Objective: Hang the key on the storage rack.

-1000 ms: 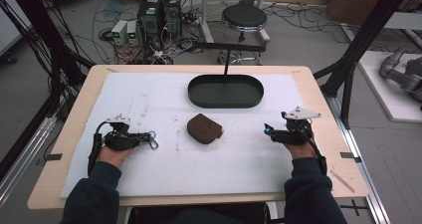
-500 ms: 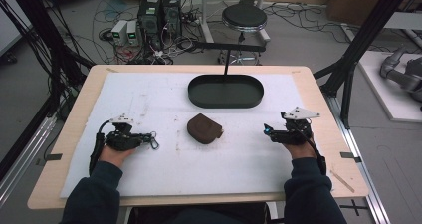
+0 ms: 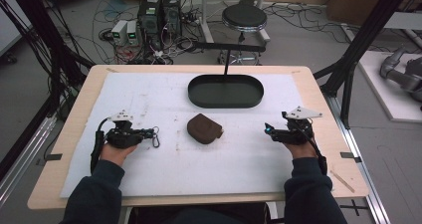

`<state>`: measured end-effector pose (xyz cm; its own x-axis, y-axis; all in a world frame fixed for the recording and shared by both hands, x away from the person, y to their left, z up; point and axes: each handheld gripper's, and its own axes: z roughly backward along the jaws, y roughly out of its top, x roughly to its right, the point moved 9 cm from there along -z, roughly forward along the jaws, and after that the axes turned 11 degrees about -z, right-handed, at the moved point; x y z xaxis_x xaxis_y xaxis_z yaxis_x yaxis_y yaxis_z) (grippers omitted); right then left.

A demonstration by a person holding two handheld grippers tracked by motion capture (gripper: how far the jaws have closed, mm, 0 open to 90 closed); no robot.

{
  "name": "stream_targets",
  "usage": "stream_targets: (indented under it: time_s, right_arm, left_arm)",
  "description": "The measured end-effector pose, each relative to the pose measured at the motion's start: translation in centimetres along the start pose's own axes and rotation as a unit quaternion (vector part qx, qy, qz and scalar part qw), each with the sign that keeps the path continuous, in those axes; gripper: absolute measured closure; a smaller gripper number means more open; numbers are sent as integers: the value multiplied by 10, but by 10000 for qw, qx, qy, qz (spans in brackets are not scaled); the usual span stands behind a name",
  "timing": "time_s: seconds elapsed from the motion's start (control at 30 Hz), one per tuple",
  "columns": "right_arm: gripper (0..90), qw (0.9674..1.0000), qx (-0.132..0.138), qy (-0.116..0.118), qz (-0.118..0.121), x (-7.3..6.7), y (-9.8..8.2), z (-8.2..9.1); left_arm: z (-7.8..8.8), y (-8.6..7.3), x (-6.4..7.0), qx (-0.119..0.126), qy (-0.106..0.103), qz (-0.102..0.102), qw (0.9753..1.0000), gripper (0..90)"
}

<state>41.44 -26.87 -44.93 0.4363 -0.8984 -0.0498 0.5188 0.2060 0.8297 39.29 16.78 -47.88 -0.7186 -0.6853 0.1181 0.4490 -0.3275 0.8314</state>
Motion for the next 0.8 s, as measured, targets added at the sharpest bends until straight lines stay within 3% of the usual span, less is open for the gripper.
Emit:
stream_targets:
  time_s: [0.1,0.33,0.5,0.8]
  right_arm:
    - [216,10000,30,45,-46,0,1,-1]
    - [216,9998,89,97,-118,4,3,-2]
    - [217,9997,113,121,-191,6,4,-3]
    - [217,9997,142,108,-186,7,5,-2]
  left_arm:
    - [3,12,3,305,-33,-31,9995,881]
    - [3,35,3,708,-10,-64,9975,881]
    - [-5,53,4,802,-30,-151,9967,881]
    - [-19,111,5,952,-60,-488,9942,881]
